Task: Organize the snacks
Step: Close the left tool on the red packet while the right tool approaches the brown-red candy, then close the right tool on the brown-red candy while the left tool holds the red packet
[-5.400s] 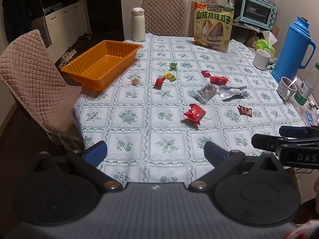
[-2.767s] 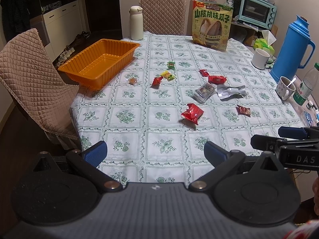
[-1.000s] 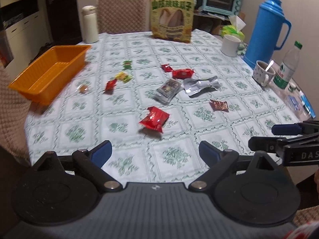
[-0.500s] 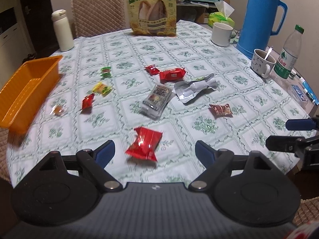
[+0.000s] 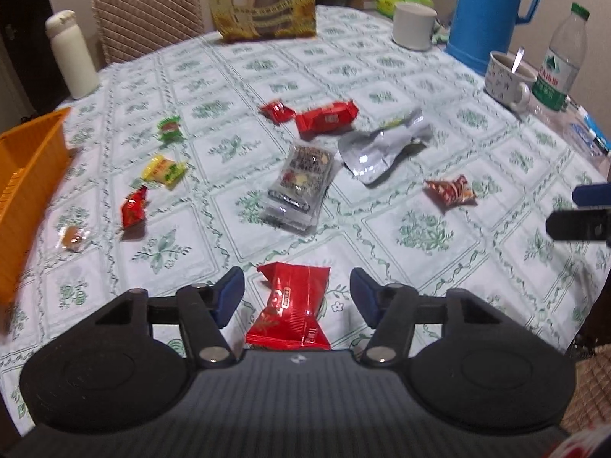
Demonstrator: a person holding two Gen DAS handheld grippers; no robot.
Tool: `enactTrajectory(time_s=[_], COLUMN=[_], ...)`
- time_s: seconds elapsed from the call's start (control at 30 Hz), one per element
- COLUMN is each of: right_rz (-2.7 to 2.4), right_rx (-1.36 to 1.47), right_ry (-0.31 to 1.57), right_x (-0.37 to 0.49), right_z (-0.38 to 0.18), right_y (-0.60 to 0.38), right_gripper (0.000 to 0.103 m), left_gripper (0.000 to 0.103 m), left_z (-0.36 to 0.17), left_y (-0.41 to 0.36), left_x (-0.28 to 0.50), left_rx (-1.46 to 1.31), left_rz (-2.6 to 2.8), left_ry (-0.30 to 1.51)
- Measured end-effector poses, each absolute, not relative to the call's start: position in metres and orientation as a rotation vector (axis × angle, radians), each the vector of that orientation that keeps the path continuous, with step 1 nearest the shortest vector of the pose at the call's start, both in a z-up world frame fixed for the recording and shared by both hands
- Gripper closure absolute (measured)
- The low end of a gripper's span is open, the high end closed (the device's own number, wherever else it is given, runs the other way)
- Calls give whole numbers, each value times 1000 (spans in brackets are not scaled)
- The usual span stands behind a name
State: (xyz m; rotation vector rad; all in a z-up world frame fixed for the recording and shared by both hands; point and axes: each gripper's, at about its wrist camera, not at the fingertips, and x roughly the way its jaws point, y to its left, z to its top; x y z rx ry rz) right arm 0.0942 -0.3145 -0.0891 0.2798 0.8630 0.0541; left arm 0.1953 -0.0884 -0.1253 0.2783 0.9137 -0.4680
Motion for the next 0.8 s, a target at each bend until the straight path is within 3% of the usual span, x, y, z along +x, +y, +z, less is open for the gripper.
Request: enactTrajectory(time_s=[0.47, 0.8], right_rz=[72, 178], right_rx=[261, 155], right_ry=[868, 799], right_x=[112, 134], right_z=[-102, -115], right_y=[-312, -314], right_gripper=[19, 19], left_gripper=[73, 76], left_z=[-144, -131], left_y=[-89, -66], left_x=[204, 201], left_rx=[285, 220], left_rz=[-482, -409], left_ry=[949, 926])
